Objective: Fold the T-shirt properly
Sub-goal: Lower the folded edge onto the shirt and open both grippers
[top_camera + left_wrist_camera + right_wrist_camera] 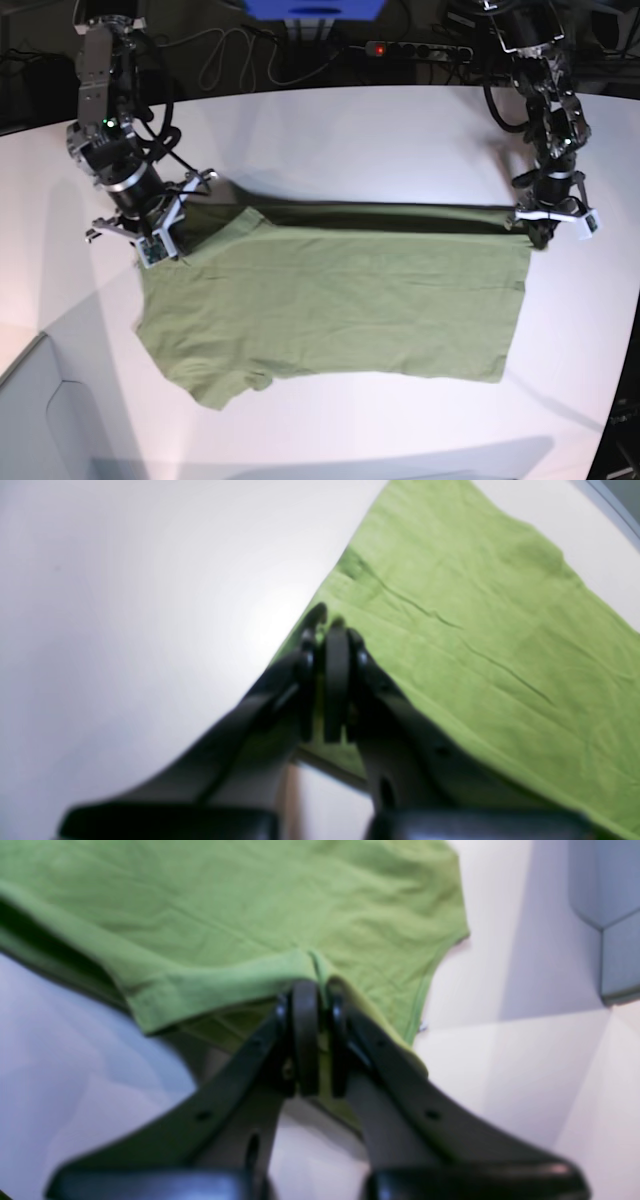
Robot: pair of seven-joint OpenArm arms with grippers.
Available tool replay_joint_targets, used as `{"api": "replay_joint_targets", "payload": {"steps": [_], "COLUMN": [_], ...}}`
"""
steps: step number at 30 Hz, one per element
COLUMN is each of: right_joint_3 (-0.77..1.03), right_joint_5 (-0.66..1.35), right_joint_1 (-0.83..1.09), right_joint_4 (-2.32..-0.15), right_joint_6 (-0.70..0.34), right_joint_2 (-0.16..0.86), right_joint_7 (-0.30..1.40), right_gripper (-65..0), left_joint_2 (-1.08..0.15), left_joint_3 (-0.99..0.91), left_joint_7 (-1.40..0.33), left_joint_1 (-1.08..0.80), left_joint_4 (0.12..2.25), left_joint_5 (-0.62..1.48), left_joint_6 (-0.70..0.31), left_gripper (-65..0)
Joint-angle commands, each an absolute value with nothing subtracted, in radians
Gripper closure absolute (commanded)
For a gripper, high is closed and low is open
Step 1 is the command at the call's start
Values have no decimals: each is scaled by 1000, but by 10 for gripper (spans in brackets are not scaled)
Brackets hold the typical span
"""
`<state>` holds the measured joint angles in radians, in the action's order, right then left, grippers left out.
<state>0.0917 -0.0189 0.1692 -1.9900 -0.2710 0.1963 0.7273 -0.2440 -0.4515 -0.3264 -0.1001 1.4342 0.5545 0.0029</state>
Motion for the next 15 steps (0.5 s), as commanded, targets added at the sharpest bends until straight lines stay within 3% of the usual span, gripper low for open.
{"api": "replay_joint_targets", "payload": {"steps": [1, 15], "right_joint_3": [102, 99], "right_joint_5": [-12, -12], "right_joint_1": [156, 53], "right_joint_4": [-1991, -1822], "right_joint_6": [-280, -280], "right_joint_2": [203, 199], "right_joint_7": [708, 708], "right_gripper": [0, 0], "left_joint_2": [-259, -255], "left_joint_3": [-456, -450], "left_joint_7": [-303, -305], "left_joint_1": [-91, -61], "left_joint_4": [1452, 1419], "left_joint_5": [559, 559], "left_joint_6": [-1, 1], "left_gripper": [0, 0]}}
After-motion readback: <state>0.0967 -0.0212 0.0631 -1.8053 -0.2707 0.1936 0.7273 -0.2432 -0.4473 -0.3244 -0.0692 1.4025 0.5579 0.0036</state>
